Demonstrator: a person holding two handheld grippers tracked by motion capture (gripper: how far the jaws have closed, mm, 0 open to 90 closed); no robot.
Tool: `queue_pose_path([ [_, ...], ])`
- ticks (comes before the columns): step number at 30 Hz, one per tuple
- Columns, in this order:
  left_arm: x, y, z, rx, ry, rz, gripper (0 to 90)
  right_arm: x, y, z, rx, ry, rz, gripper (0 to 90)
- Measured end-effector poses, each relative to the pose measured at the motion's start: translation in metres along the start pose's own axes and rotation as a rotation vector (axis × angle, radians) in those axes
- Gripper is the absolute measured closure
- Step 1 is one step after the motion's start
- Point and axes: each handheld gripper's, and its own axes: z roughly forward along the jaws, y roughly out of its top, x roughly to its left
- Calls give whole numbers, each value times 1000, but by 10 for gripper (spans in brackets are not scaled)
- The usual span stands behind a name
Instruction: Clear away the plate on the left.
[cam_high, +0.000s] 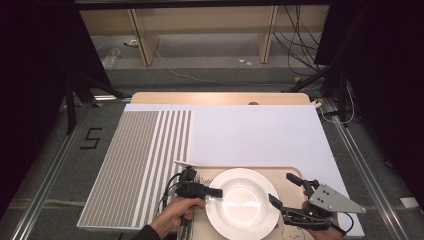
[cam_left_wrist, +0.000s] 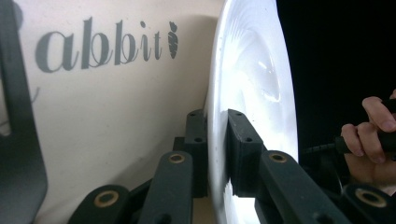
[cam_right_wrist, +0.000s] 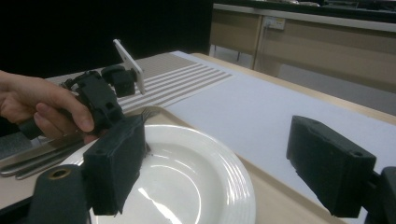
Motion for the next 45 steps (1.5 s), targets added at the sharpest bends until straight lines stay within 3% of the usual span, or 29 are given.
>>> queue_pose_path([
  [4, 0, 1, -1, -2, -2, 4, 795, 0, 0, 0, -3, 3, -2, 205],
  [7, -2, 3, -4, 8, -9, 24, 729, 0, 0, 0, -3, 3, -2, 205],
  [9, -5, 3, -5, 8, 23, 62, 705, 0, 0, 0, -4, 1, 2, 205],
  [14, -12, 4, -6, 18, 45, 110, 599, 0, 0, 0, 0, 2, -2, 205],
  [20, -23, 8, -16, -5, 90, 171, 493, -1, 0, 0, 0, 1, 5, 205],
  [23, -27, 9, -19, 1, 144, 217, 428, -1, 0, 1, -1, 1, 5, 205],
  [30, -34, 12, -30, -11, 195, 314, 373, 0, 0, 0, -6, 2, 4, 205],
  [32, -37, 12, -33, -16, 194, 328, 363, 0, 0, 0, -6, 3, 6, 205],
  [37, -43, 12, -38, -47, 210, 388, 333, 0, 0, 0, -6, 2, 8, 205],
  [45, -49, 6, -49, -135, 202, 471, 305, -1, 0, -1, -1, 6, 11, 205],
])
